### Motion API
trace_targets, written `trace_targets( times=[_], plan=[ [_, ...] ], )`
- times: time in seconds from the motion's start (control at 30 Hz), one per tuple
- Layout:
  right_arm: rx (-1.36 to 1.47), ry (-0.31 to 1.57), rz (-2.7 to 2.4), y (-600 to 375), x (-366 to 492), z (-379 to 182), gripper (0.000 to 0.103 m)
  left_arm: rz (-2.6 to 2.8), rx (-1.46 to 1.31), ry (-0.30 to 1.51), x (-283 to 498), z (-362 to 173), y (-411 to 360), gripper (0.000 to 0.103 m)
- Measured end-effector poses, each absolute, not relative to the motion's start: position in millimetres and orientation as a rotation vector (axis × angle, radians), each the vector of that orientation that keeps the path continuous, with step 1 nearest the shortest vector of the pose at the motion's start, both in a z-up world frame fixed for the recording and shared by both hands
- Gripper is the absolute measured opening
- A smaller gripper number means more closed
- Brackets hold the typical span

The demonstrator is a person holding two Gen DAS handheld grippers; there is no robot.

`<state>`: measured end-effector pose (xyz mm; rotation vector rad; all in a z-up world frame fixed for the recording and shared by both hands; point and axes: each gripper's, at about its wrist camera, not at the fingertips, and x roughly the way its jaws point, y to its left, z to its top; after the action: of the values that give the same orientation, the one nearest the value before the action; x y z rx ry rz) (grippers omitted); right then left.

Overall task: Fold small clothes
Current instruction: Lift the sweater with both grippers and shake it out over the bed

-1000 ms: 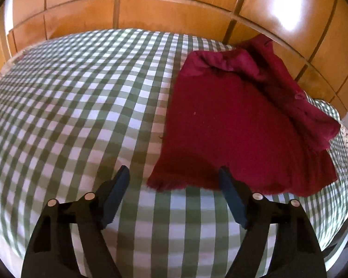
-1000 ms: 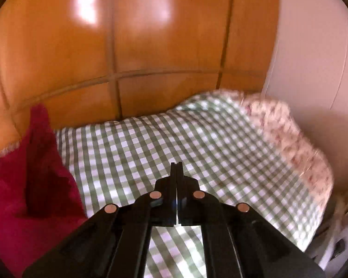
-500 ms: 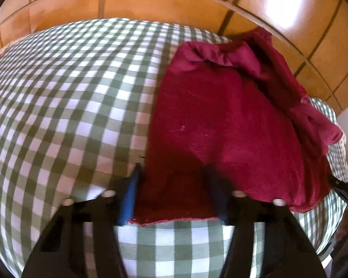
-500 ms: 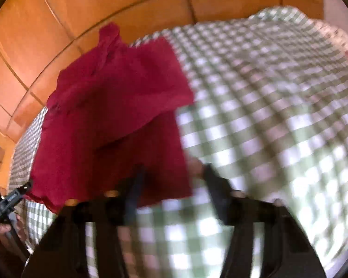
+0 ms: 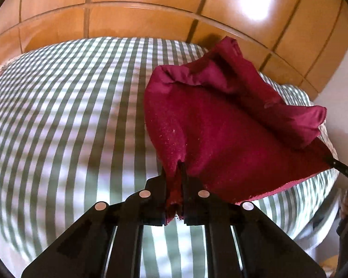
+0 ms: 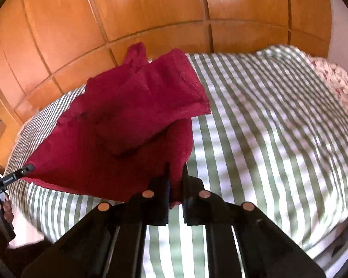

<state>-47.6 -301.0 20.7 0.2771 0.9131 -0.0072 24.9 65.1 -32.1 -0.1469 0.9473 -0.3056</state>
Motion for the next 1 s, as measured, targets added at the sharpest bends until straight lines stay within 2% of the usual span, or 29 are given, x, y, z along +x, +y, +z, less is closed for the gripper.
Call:
trace_targets(
  times=[0.13, 0.2, 0.23, 0.3, 0.33, 0.37, 0.5, 0.6, 0.87, 0.93, 1.0],
  plan=[
    [0.341, 1.029, -0.026, -305, -79, -23, 0.007, -0.292, -0.104, 1.021, -7, -58, 66, 0.008],
    [0.375, 1.049, -0.039, -306, -90, -37, 0.011, -0.296, -0.112, 1.054, -15, -66, 67, 0.015],
    [0.385, 1.043, -0.043, -307, -93, -38, 0.014, -0.287, -0.111, 1.031, -20, -61, 71, 0.02],
    [0.391, 1.009, -0.062, -313, -94, -27, 0.03, -0.266, -0.107, 0.984, -20, -47, 76, 0.052],
    [0.384, 0.982, -0.073, -316, -93, -21, 0.043, -0.261, -0.128, 0.927, -18, -32, 80, 0.058],
    [0.38, 0.96, -0.08, -318, -93, -13, 0.049, -0.267, -0.14, 0.896, -14, -24, 81, 0.062],
    [0.349, 0.902, -0.087, -318, -90, 6, 0.059, -0.38, -0.189, 0.864, 13, -3, 60, 0.062],
    [0.293, 0.896, -0.073, -308, -83, 10, 0.061, -0.493, -0.219, 0.877, 38, 2, 26, 0.062],
    [-0.02, 0.812, 0.095, -269, -40, 47, 0.08, -0.661, -0.192, 1.021, 101, -28, -68, 0.062],
    [-0.103, 0.831, 0.16, -257, -14, 46, 0.082, -0.701, -0.236, 1.055, 118, -33, -81, 0.05],
    [-0.163, 0.875, 0.223, -248, 9, 37, 0.083, -0.722, -0.25, 1.081, 124, -38, -93, 0.013]
  ],
)
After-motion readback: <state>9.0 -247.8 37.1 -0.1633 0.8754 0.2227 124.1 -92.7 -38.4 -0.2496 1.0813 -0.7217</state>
